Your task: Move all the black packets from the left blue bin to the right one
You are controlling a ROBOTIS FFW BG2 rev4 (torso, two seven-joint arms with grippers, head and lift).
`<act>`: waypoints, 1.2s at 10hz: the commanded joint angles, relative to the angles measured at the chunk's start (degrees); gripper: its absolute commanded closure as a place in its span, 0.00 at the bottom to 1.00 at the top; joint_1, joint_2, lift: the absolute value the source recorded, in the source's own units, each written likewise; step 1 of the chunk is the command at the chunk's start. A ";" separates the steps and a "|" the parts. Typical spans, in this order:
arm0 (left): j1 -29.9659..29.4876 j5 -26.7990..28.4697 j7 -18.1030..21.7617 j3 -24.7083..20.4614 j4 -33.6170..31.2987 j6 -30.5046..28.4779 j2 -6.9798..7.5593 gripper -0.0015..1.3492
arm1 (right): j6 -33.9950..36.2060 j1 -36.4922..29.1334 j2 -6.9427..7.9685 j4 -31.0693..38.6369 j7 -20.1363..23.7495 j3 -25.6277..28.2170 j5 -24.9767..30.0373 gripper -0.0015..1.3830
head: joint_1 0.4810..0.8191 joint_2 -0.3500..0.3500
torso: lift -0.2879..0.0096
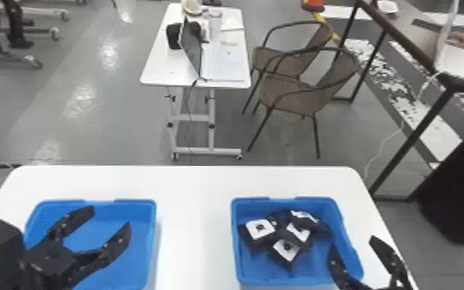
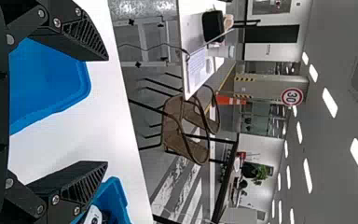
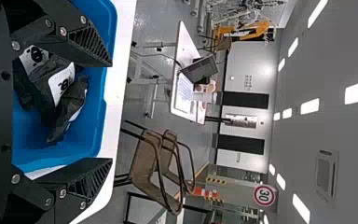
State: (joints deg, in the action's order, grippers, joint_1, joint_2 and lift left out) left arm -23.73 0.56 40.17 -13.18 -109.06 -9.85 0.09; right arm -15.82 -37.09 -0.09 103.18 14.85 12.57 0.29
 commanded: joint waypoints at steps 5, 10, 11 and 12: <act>-0.17 -0.83 0.00 0.00 0.60 0.27 -0.24 0.19 | 0.00 -0.09 0.14 -0.27 0.00 -0.26 -0.20 0.23 | 0.63 0.34 | 0.97; -0.35 -1.35 0.00 0.00 0.87 -0.09 -0.24 0.19 | 0.00 -0.27 0.14 -0.18 0.00 -0.26 -0.20 0.23 | 0.63 0.34 | 0.97; -0.26 -1.70 0.00 0.00 1.13 0.00 -0.24 0.19 | 0.00 -0.18 0.14 -0.27 0.00 -0.26 -0.20 0.23 | 0.63 0.34 | 0.97; -0.09 -1.70 0.00 0.00 1.13 0.18 -0.24 0.19 | -0.09 -0.18 0.14 -0.27 0.00 -0.26 -0.20 0.23 | 0.63 0.34 | 0.97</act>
State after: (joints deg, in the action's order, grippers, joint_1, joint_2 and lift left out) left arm -23.87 -1.10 40.16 -13.18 -107.96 -9.77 0.09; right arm -15.83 -37.27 -0.09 102.96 14.82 12.30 0.09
